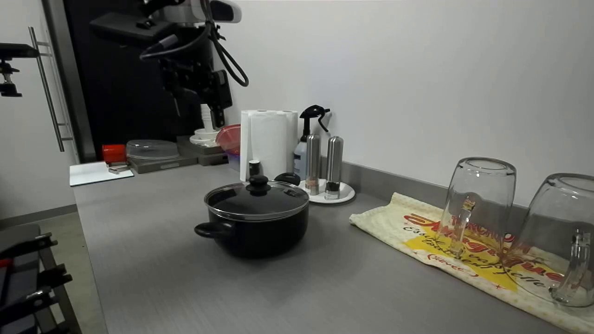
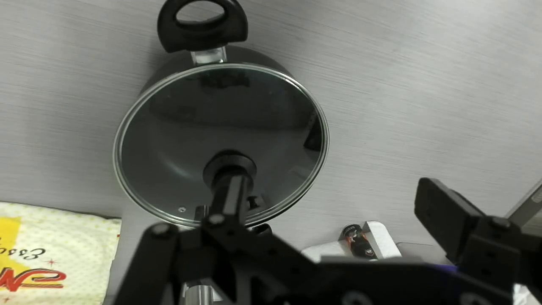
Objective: Pick up the lid from the pot and put it on the counter
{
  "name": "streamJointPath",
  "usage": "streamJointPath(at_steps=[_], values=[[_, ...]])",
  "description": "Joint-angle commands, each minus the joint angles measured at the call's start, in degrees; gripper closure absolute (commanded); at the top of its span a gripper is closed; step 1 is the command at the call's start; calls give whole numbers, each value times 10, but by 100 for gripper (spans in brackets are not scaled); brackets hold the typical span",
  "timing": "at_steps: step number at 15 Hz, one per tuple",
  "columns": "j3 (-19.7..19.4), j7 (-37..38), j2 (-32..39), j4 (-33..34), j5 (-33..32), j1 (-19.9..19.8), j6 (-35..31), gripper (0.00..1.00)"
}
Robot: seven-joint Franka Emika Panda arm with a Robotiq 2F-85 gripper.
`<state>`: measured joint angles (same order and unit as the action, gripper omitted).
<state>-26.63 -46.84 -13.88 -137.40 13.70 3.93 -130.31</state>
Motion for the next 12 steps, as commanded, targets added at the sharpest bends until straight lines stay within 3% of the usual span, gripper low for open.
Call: streamJointPath(at_steps=[1,8,12], values=[[36,-8,4,1,12,-37,3,0],[36,-8,4,1,12,-37,3,0],[75,-44,54,44,23,-29,-34,0]])
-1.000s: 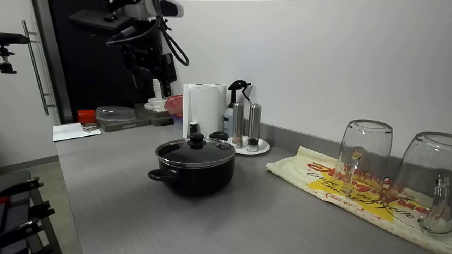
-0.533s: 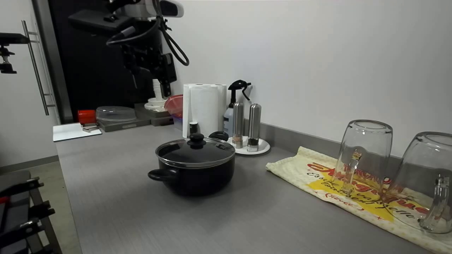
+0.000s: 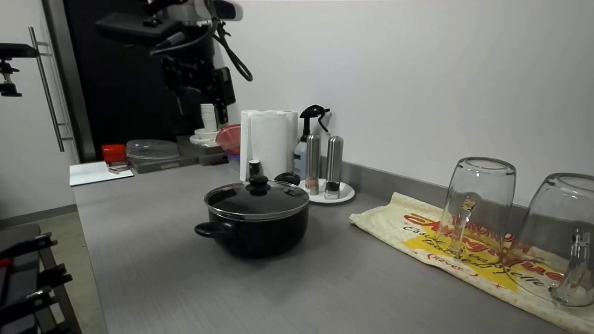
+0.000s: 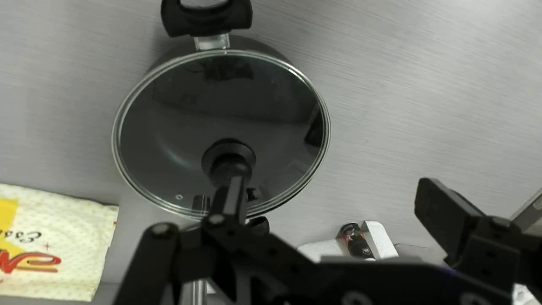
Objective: Pick up the lid from the pot and put it on the counter
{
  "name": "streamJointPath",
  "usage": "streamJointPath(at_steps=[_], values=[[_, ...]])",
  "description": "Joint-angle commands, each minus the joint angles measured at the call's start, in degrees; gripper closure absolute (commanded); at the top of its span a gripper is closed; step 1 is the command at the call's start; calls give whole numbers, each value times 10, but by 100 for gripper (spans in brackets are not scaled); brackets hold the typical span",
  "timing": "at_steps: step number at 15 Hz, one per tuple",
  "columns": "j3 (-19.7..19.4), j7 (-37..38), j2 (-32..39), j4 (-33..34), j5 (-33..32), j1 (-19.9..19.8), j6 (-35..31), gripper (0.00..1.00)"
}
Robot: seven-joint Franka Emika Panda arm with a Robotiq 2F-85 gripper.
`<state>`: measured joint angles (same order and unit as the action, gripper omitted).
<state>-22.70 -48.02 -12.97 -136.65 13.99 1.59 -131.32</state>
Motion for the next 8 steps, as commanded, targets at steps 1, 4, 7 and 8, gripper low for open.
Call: streamJointPath(at_steps=[1,4,7,8], values=[[48,-41,59,49,18,-3,-35,0],[88,-54,118,91,8,-4,-78,0],[122,-52,189,128,-23,-21,-119,0],[129,-44,215,139,-43,-29,-128,0]])
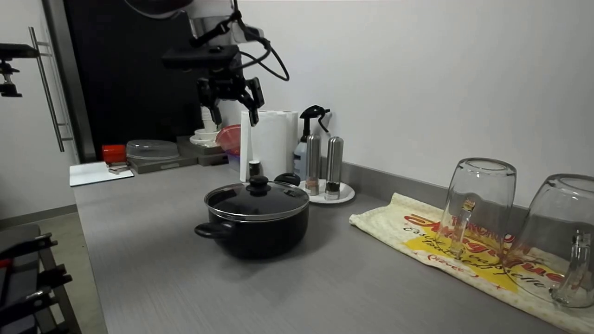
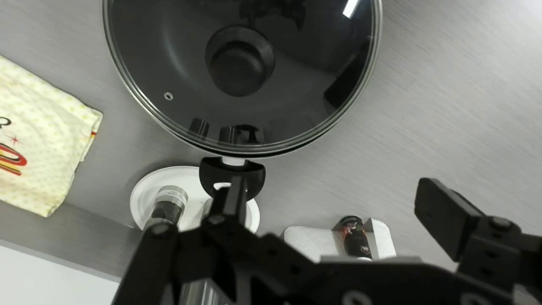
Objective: Pick up the lid from the pot and put it on the counter
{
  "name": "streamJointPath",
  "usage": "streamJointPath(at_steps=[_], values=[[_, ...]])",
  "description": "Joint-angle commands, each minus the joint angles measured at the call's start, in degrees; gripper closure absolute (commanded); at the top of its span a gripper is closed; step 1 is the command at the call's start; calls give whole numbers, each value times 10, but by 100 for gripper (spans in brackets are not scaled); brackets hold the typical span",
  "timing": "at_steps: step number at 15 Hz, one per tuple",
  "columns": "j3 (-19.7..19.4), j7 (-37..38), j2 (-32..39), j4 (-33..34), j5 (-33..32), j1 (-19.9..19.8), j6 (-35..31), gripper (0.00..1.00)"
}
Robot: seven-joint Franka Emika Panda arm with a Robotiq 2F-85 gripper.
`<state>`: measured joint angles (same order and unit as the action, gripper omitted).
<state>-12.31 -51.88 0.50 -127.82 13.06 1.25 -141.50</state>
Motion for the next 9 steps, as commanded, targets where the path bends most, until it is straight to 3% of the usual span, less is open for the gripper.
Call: streamJointPath(at_steps=[1,2,5,9], values=[[30,4,104,62,-57,-35,-31,0],[44,6,49,23,-33,-40,-19,0],[52,9,100,47,-58,-58,-31,0],[53,9,104,56,-59,-59,-31,0]])
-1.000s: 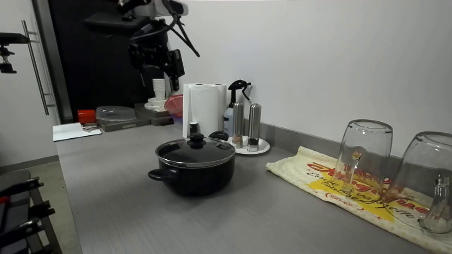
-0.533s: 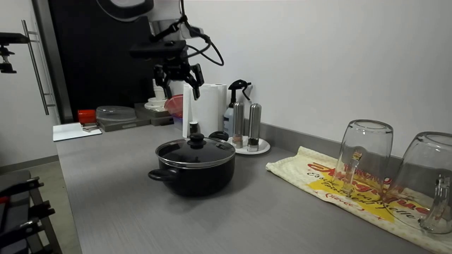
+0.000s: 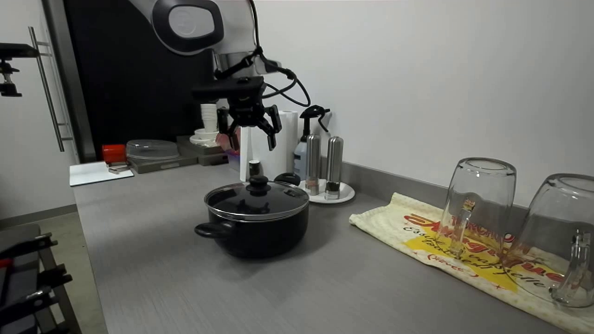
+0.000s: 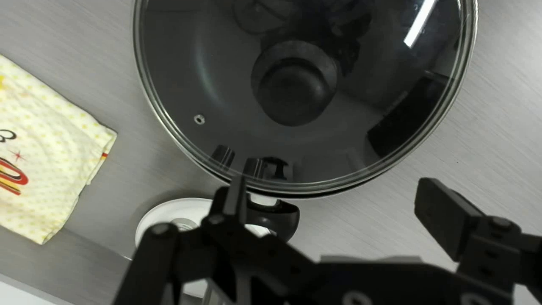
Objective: Pick up the lid from the pot and put it on the counter
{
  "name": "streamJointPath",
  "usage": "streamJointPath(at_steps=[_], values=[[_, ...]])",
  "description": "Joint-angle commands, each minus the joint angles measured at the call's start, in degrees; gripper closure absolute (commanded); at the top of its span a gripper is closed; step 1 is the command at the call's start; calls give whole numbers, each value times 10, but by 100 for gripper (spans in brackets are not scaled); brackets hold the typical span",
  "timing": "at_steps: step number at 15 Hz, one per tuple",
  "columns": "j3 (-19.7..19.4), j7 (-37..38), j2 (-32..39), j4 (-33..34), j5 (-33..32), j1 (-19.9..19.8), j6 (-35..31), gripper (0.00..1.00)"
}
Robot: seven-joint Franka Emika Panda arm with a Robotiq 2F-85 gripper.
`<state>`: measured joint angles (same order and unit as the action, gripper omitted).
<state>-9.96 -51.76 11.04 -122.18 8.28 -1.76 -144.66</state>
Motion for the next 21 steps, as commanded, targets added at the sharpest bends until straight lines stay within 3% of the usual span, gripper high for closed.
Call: streamJointPath(at_steps=[1,10,21], values=[[29,8,1,-1,-14,-29,-5,0],[43,13,30,-14,-51,-68,-31,0],[63,22,54,-28,-53,-78,-54,0]])
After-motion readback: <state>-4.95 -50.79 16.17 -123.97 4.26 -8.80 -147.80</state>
